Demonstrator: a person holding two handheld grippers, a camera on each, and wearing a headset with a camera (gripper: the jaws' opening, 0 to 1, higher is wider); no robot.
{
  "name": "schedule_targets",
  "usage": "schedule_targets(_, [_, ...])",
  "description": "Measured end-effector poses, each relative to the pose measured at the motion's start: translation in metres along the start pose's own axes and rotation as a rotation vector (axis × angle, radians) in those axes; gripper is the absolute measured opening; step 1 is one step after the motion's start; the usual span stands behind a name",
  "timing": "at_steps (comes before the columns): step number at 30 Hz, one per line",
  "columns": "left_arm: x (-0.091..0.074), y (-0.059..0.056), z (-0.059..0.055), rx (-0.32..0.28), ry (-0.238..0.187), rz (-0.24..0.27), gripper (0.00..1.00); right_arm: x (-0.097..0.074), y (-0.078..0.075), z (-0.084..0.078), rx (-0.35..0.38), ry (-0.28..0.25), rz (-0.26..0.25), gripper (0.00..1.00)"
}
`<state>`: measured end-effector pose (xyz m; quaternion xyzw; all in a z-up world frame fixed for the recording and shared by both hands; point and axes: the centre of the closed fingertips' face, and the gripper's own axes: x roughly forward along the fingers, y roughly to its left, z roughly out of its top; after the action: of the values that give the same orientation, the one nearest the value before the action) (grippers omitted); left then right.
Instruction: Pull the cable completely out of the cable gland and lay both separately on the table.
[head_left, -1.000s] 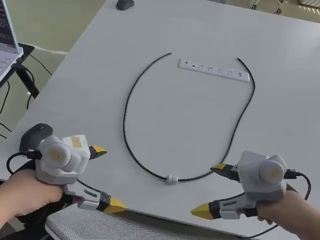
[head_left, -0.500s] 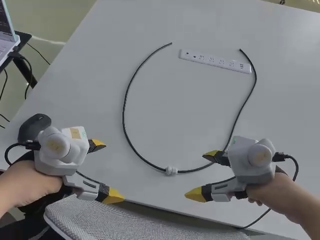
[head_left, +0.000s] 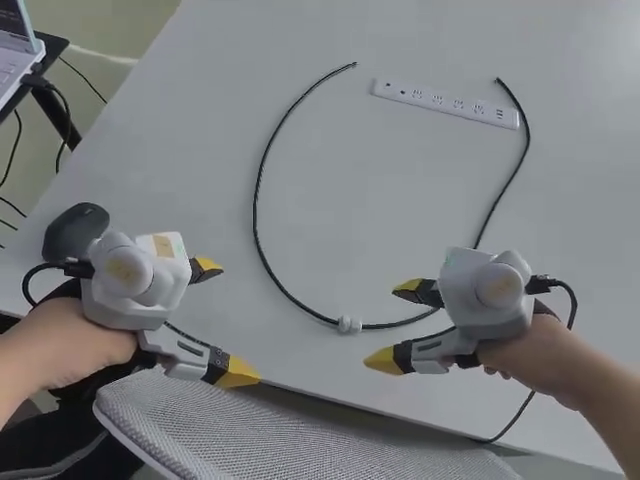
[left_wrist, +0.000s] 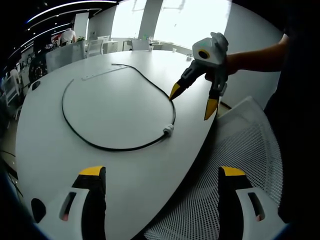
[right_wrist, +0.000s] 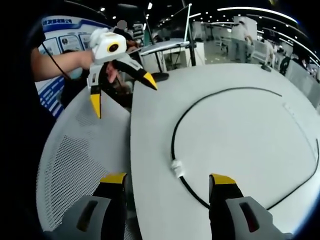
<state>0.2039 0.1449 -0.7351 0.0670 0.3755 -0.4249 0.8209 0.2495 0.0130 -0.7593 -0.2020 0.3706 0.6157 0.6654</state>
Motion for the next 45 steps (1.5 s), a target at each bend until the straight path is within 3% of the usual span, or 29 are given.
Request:
schedule_targets(15, [0.004,-0.005,-0.004,-0.008,0.004,-0.001,0.93,0.026,-0.011,-0.012,-0.097,0.089,0.034,0.49])
schedule_targets(38, [0.01,0.003,-0.007,-0.017,0.016,0.004,0.91,0.052,-0.02,-0.016,-0.161,0.14,0.092,0.24])
schedule_targets(45, [0.014,0.005,-0.008,-0.024,0.02,0.006,0.9,0.056,-0.021,-0.022,-0.167,0.156,0.117,0.21])
